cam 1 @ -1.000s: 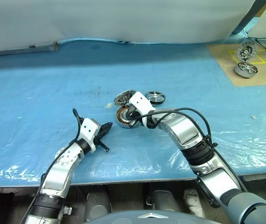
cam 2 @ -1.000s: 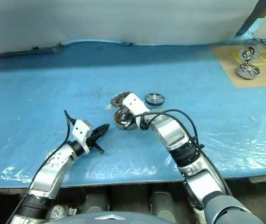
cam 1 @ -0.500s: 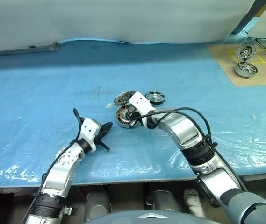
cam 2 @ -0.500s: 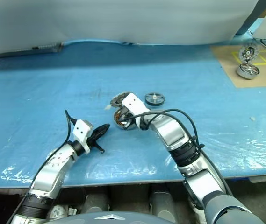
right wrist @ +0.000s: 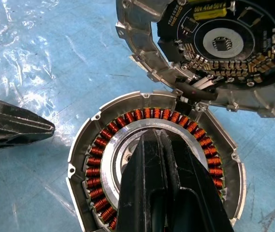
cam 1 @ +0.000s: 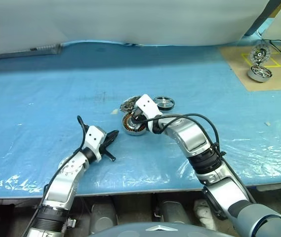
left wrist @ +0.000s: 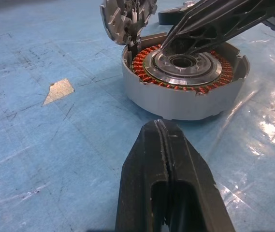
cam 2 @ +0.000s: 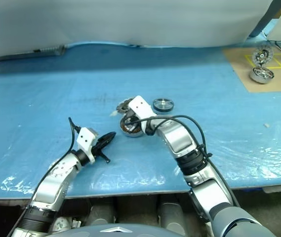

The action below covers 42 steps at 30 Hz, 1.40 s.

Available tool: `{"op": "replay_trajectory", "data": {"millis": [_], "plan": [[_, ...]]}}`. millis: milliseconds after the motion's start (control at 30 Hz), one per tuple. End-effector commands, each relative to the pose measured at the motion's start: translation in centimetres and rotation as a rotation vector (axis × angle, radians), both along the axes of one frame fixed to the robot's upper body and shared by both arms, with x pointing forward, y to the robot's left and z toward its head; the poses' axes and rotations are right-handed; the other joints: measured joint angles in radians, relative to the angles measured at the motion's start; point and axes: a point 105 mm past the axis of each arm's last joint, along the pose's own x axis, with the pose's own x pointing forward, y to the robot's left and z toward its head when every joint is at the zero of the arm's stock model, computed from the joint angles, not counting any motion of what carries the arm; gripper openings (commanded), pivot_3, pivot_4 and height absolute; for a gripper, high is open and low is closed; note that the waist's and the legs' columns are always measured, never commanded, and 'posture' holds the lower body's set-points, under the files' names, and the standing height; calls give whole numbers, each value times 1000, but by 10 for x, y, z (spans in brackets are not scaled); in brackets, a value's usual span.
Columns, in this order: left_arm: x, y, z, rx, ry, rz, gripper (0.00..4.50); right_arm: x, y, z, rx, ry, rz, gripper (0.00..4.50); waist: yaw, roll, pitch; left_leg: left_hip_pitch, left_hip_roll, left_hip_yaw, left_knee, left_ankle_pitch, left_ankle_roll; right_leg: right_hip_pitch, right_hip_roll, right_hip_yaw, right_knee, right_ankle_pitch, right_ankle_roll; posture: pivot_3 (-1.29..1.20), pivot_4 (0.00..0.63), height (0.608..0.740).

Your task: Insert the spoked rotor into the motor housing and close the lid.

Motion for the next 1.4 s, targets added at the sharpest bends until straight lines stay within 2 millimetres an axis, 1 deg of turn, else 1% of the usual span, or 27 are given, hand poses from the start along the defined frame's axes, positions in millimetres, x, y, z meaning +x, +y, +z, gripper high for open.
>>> {"op": "replay_trajectory", "data": {"millis": [33, 267, 333, 400, 467, 567, 633, 733, 800, 900, 1000, 1133, 1267, 1400], "plan": [[1, -2, 13, -5, -45, -11, 0, 2, -3, 4, 6, -26, -6, 41, 1, 0, 0, 0, 0, 0, 0, 0, 0, 0, 0, 0, 0, 0, 0, 0, 150, 740], [1, -2, 13, -4, -44, -15, 0, -12, -8, 2, -4, -16, 45, 41, 2, 0, 0, 0, 0, 0, 0, 0, 0, 0, 0, 0, 0, 0, 0, 0, 150, 740], [1, -3, 12, -4, -43, -16, 0, -13, -10, 5, 4, -21, 45, 41, 0, 0, 0, 0, 0, 0, 0, 0, 0, 0, 0, 0, 0, 0, 0, 0, 150, 740], [1, -3, 12, -3, -43, -18, 0, -11, -12, 13, 25, -44, 38, 41, -2, 0, 0, 0, 0, 0, 0, 0, 0, 0, 0, 0, 0, 0, 0, 0, 150, 740], [2, -3, 13, -3, -43, -19, 0, -3, -22, 24, 43, -68, 2, 41, -1, 0, 0, 0, 0, 0, 0, 0, 0, 0, 0, 0, 0, 0, 0, 0, 150, 740], [2, -3, 12, -2, -42, -19, 0, 12, -45, 33, 28, -90, -66, 41, 1, 0, 0, 0, 0, 0, 1, 0, 0, 0, 0, 0, 0, 0, 0, 0, 150, 740], [2, -3, 12, -1, -41, -22, 0, 23, -64, 38, -3, -102, -124, 41, 4, 0, 0, 0, 0, 0, 2, 0, 0, 0, 0, 0, 0, 0, 0, 0, 150, 740], [3, -3, 12, -2, -42, -26, 0, 40, -89, 44, -37, -113, -204, 670, 4, 0, 0, 0, 0, 0, 2, 0, 0, 0, 0, 0, 1, 0, 0, 0, 150, 740], [4, -4, 13, -2, -42, -28, 0, 50, -100, 49, -45, -126, -245, 1312, 3, 0, 0, -1, 0, 0, 1, 0, 0, 0, 0, 0, 1, 0, 0, 0, 150, 740], [5, -4, 13, -2, -43, -32, 0, 61, -106, 53, -47, -139, -286, 2384, -3, 0, 0, -1, 0, 0, 2, 0, 0, 0, 0, 0, 1, 0, 0, 0, 150, 740], [5, -4, 13, -2, -43, -35, 0, 71, -106, 53, -30, -137, -321, 3329, -4, 0, 0, -1, 0, 0, 2, 0, 0, 0, 0, 0, 1, 0, 0, 0, 150, 740], [5, -4, 13, -2, -46, -30, 0, 82, -103, 49, 5, -110, -331, 3329, 0, 0, 0, -1, 0, 0, 3, 0, 0, -1, 0, 0, 2, 0, -1, 0, 150, 740], [4, -2, 13, -1, -46, -20, 0, 88, -107, 44, 0, -92, -331, 3329, 5, 0, 0, -1, 0, 0, 4, 0, 1, -1, 0, -1, 2, 0, -1, 0, 150, 740], [3, -1, 12, -1, -45, -13, 0, 90, -110, 41, -3, -66, -318, 3329, 3, 0, 0, -2, 1, 0, 4, 0, 1, -1, 0, -1, 2, 0, -1, 0, 150, 740]]}}
